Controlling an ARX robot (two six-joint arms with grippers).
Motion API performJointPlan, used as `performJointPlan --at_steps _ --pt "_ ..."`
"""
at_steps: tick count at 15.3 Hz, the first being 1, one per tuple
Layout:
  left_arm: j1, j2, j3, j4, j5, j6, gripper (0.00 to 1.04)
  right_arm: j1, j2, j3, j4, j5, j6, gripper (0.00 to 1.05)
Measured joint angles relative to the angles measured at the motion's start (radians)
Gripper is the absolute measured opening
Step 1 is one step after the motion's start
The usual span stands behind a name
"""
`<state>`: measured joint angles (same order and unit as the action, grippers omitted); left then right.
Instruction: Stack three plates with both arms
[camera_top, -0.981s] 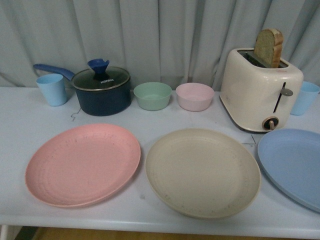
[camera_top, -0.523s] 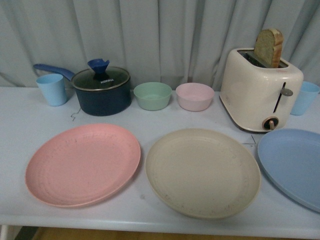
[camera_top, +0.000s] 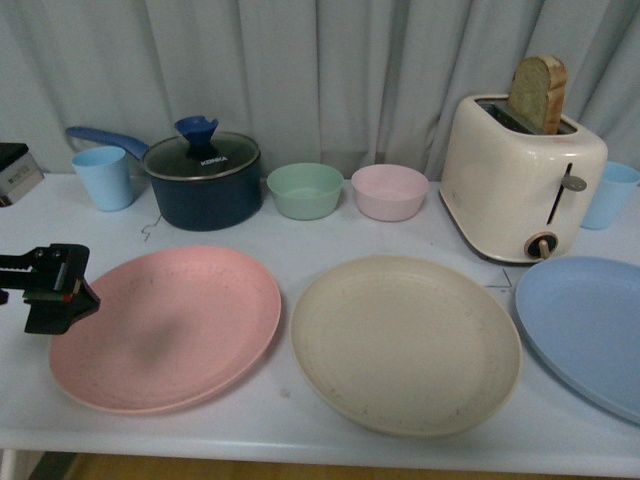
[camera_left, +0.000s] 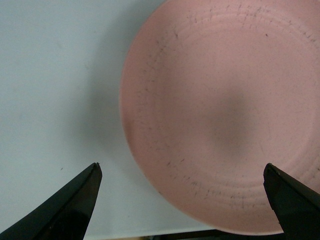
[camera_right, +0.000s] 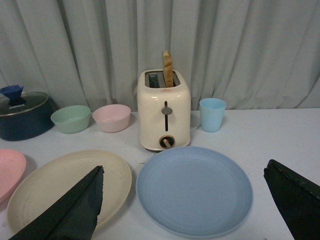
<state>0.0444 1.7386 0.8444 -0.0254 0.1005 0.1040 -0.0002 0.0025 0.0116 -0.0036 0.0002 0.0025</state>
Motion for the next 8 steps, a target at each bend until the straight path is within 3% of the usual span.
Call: performJointPlan --at_steps 8 --pt "0.012 0.108 0.09 -0.006 0.031 -0.003 0.98 0.0 0.0 0.0 0.0 0.0 0.0 0.98"
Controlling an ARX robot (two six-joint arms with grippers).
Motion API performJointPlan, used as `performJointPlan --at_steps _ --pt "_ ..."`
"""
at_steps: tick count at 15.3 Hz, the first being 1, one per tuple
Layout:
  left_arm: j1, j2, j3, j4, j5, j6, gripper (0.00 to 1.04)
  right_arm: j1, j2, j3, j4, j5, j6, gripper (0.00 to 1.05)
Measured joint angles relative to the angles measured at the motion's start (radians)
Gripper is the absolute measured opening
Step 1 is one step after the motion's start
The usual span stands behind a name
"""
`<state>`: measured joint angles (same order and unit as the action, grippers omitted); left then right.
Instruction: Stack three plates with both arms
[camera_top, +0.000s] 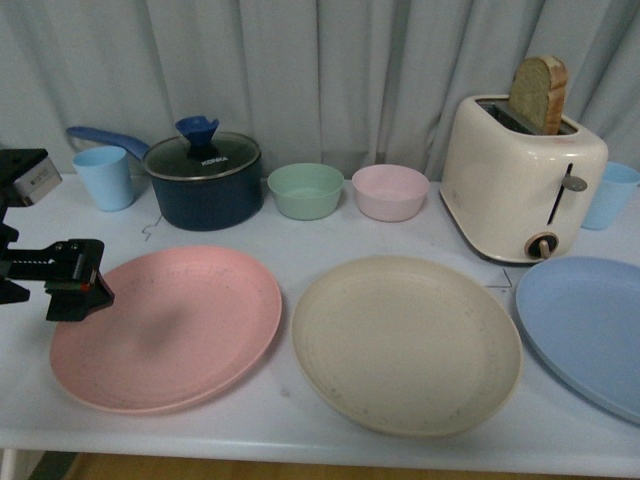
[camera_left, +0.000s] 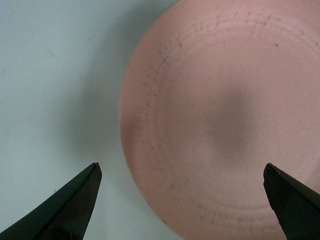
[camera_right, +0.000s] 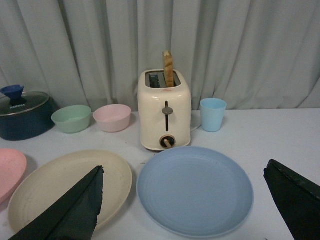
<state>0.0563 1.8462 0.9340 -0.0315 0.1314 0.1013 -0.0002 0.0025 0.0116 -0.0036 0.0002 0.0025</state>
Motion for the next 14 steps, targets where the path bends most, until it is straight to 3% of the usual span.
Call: performJointPlan --at_steps 6,14 --pt "0.006 0.231 0.163 -0.007 -0.04 0.04 0.98 0.0 0.0 0.0 0.0 0.0 0.0 0.98" --pt "0.096 0.297 0.233 -0.048 0.039 0.01 0.12 0.0 0.0 0.0 0.0 0.0 0.0 0.98"
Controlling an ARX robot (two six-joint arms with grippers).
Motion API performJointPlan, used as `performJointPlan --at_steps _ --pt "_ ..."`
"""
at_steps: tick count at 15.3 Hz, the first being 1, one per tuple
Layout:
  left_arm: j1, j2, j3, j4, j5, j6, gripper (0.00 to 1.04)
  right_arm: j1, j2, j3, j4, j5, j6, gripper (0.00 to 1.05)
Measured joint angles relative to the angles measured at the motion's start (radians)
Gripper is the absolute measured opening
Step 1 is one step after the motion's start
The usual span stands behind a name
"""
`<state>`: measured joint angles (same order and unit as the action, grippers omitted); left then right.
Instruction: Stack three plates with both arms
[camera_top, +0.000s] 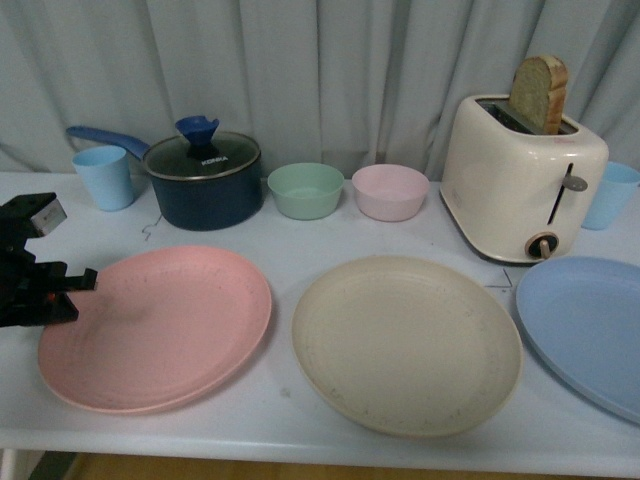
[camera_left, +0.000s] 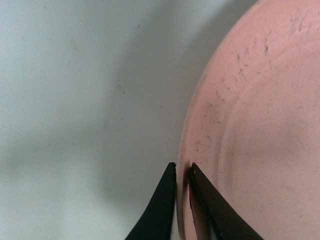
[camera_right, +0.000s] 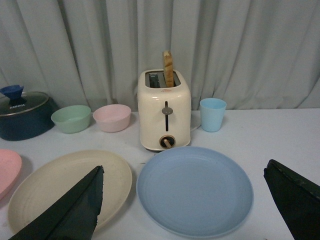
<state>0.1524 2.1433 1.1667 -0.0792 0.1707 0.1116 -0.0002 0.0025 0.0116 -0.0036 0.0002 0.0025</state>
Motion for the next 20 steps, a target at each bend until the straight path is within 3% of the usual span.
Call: performJointPlan --at_steps 2,10,12,17,19,20 --pt "0.008 -0.003 0.003 0.005 0.036 -0.012 0.03 0.0 0.0 0.0 0.0 0.0 0.0 0.98" --pt "0.028 -0.319 -0.079 -0.077 -0.018 0.083 0.03 0.0 0.0 0.0 0.0 0.0 0.0 0.98" --pt "-0.005 -0.444 -0.093 -0.084 -0.014 0.078 0.03 0.0 0.0 0.0 0.0 0.0 0.0 0.98" --pt "-0.293 -0.503 -0.124 -0.047 -0.037 -0.057 0.03 0.0 0.0 0.0 0.0 0.0 0.0 0.98" --pt "-0.478 -0.326 -0.087 -0.001 -0.064 -0.246 0.03 0.0 0.0 0.0 0.0 0.0 0.0 0.98" --pt "-0.512 -0.25 -0.042 0.018 -0.059 -0.335 0.03 0.0 0.0 0.0 0.0 0.0 0.0 0.98"
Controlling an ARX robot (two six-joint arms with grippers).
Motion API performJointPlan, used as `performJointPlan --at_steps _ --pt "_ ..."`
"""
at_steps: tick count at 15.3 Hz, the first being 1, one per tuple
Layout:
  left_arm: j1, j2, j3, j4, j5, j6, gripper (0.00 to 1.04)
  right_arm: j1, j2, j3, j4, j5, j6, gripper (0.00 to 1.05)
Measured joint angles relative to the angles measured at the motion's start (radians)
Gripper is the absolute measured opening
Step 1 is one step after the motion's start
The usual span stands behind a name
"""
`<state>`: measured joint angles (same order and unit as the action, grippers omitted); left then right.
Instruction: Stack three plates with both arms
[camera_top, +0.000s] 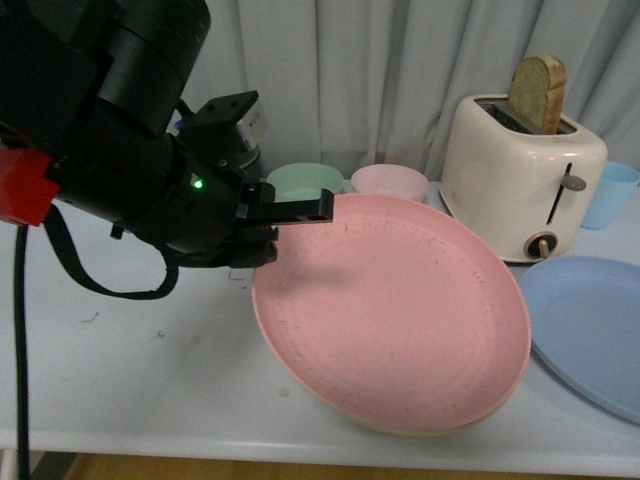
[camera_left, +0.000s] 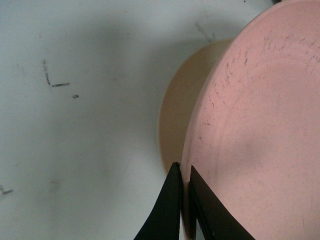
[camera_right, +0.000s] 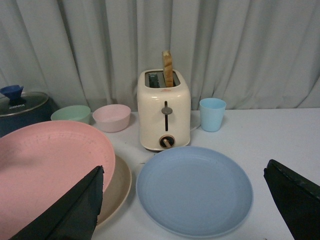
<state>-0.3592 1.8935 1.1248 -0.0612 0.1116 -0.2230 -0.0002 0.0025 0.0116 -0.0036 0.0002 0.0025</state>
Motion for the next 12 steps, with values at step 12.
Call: performJointPlan --at_steps 12 --pt "-0.056 0.215 0.122 -0.027 -0.112 -0.136 0.19 0.0 0.0 0.0 0.0 0.0 0.0 0.98"
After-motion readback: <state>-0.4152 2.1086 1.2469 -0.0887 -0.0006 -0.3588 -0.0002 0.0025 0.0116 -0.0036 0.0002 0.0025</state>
